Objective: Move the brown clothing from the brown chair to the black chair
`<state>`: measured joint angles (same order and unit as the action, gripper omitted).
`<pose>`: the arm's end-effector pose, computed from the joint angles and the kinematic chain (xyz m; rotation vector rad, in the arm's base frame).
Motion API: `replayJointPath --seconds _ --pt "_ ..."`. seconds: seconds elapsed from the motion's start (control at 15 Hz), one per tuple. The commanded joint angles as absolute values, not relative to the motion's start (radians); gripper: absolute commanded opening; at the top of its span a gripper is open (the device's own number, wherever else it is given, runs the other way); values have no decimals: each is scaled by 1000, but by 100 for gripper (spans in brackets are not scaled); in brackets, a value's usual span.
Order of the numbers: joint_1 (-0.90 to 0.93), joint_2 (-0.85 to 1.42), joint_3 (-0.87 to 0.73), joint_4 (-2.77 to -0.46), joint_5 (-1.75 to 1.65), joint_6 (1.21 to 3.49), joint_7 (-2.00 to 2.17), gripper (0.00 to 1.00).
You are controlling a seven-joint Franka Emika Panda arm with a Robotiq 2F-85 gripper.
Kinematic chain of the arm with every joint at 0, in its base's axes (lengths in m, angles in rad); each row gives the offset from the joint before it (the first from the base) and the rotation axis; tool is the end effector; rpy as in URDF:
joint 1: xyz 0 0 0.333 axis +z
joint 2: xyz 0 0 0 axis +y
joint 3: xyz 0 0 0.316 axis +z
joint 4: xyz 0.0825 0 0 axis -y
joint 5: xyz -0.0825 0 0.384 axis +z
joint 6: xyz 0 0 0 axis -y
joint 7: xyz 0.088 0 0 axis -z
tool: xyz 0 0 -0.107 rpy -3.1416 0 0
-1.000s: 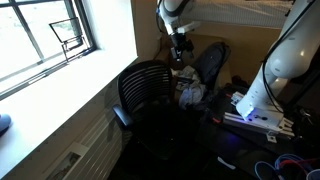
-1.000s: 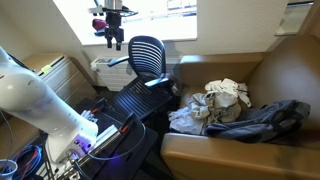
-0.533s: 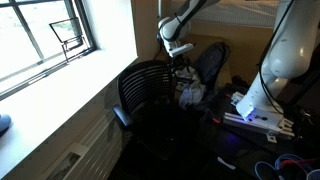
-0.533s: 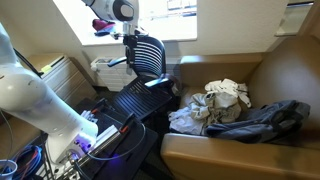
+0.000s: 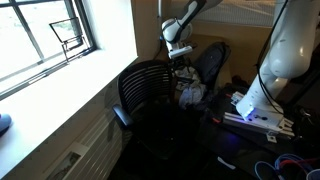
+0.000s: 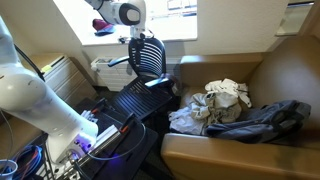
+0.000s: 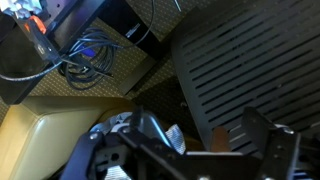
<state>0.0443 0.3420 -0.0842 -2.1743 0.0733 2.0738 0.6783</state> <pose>0.5090 -0.0177 0.2062 2.7443 -1.1111 -0.6418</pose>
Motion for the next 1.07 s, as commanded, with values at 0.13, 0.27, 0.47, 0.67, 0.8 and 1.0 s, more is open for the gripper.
replayJointPath --seconds 0.13,0.27,0.47,0.67,0.8,1.0 --pt "-97 384 -243 -2227 87 2284 670 100" --pt "-178 415 -289 -2202 133 2285 640 100" --pt "-200 416 -309 -2195 133 2252 623 100" --pt "-178 455 -335 -2206 113 2424 739 100" --pt "-201 506 -312 -2149 182 2525 771 100" --pt "-200 581 -296 -2084 255 2689 836 100"
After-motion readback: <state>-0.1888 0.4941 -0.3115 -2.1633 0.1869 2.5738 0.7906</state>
